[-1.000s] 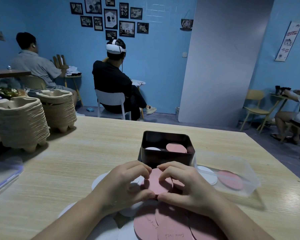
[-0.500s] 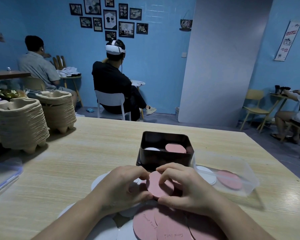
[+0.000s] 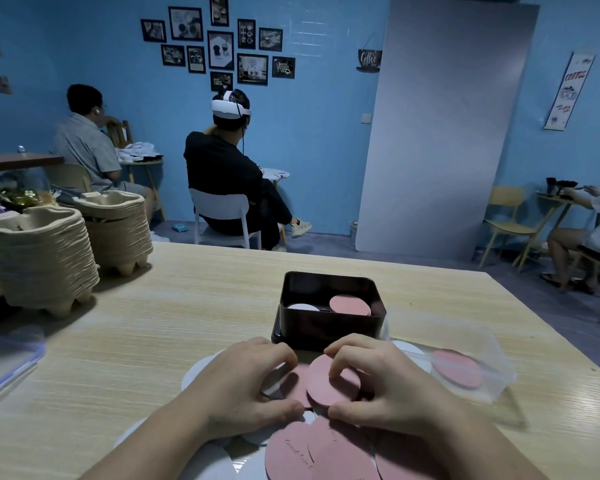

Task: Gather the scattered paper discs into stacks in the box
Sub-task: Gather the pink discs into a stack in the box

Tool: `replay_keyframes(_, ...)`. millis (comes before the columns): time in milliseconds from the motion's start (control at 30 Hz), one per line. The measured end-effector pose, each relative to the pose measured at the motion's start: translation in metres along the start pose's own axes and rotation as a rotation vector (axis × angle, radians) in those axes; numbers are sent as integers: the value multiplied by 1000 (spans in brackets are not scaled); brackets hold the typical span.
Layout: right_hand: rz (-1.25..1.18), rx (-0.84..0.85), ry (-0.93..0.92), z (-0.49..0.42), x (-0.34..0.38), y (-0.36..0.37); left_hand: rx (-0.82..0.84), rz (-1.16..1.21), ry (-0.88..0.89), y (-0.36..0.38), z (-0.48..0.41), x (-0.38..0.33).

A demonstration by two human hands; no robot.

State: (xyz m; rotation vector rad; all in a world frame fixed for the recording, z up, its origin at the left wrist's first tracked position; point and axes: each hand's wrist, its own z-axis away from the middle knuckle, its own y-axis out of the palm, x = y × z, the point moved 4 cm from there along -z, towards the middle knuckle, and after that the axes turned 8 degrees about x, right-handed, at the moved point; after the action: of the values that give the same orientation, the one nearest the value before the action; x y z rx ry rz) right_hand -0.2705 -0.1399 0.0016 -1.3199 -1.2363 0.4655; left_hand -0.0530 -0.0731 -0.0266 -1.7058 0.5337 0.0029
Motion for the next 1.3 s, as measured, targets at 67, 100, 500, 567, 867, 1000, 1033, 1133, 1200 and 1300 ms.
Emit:
replay_keyframes(67,7,3,-1,0,1,0,-4,22,-12,0,-2,0)
replay_keyframes(100,7,3,-1,0,1,0,-9,38,-16,-1,-2,0)
replay_keyframes(500,-31,-24,18,1,0,-1,-129,100,-4,-15,9,11)
replay_keyframes(567,-27,-19,13,1,1,0,-162,115,-24,-16,9,12)
replay_keyframes(867,-40,-12,-8,1,2,0,-238,204,3,-21,11,7)
replay_keyframes(1000,-95,-33,-19,-1,4,1,-231,250,53,-20,10,2)
replay_keyframes(1033,-110,-38,-20,-1,5,3,-222,257,67,-19,10,1)
replay_keyframes(1133,-118,-48,-11,-3,7,7,-216,257,93,-17,9,1)
replay_keyframes(1200,-120,-65,-17,-5,7,8,-222,259,106,-17,9,1)
replay_keyframes(1300,-123,-88,-22,-6,7,9,-233,255,132,-15,8,-1)
